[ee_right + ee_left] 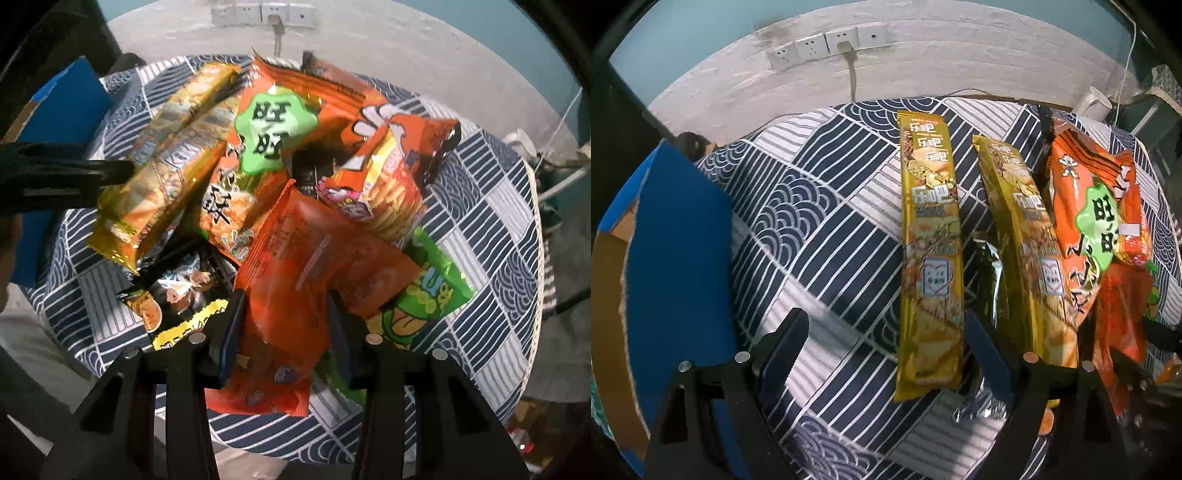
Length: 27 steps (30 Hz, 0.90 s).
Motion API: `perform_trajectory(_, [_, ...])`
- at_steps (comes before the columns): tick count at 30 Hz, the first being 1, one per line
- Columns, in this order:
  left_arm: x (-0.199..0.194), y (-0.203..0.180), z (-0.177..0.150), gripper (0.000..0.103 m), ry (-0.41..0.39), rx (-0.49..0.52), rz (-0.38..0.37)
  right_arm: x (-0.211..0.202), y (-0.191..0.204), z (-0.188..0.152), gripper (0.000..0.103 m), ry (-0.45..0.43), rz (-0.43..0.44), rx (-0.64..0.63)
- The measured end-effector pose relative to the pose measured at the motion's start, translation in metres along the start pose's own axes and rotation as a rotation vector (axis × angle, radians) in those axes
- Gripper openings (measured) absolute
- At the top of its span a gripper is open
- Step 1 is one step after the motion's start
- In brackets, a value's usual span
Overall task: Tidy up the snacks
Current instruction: 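Lower the left tool onto a yellow bar while the right tool grasps a red-orange bag, then close the left tool on the yellow bar and lift it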
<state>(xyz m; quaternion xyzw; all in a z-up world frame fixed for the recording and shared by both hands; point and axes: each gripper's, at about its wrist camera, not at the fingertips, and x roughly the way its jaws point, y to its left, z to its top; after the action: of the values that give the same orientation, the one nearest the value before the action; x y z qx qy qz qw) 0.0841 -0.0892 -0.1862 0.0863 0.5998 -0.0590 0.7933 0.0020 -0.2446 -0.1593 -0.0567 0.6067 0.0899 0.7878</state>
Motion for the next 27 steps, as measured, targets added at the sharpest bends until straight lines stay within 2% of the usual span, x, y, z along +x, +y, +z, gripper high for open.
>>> perform_trajectory(11, [0.024,-0.009,0.019,0.088,0.038,-0.007,0.002,-0.027,0.011,0.005,0.041,-0.117,0.004,-0.061])
perform_trajectory(14, [0.031,-0.004,0.026,0.088,0.038,-0.026,-0.02,-0.03,0.009,0.011,0.041,-0.137,0.017,-0.058])
perform_trajectory(19, [0.034,0.007,0.027,0.082,0.019,-0.063,-0.06,-0.035,0.01,0.014,0.041,-0.153,0.045,-0.044])
perform_trajectory(22, [0.035,0.004,0.026,0.068,0.013,-0.041,-0.084,-0.039,0.011,0.015,0.041,-0.163,0.049,-0.046])
perform_trajectory(24, [0.038,0.001,0.025,0.047,0.017,-0.031,-0.114,-0.043,0.013,0.015,0.041,-0.173,0.05,-0.049])
perform_trajectory(25, [0.038,0.0,0.023,0.041,0.023,-0.024,-0.129,-0.044,0.013,0.015,0.041,-0.176,0.049,-0.049])
perform_trajectory(26, [0.037,-0.003,0.02,0.036,0.028,-0.02,-0.13,-0.046,0.012,0.015,0.041,-0.178,0.047,-0.048])
perform_trajectory(27, [0.036,-0.005,0.02,0.035,0.026,-0.011,-0.111,-0.048,0.012,0.015,0.041,-0.181,0.046,-0.047])
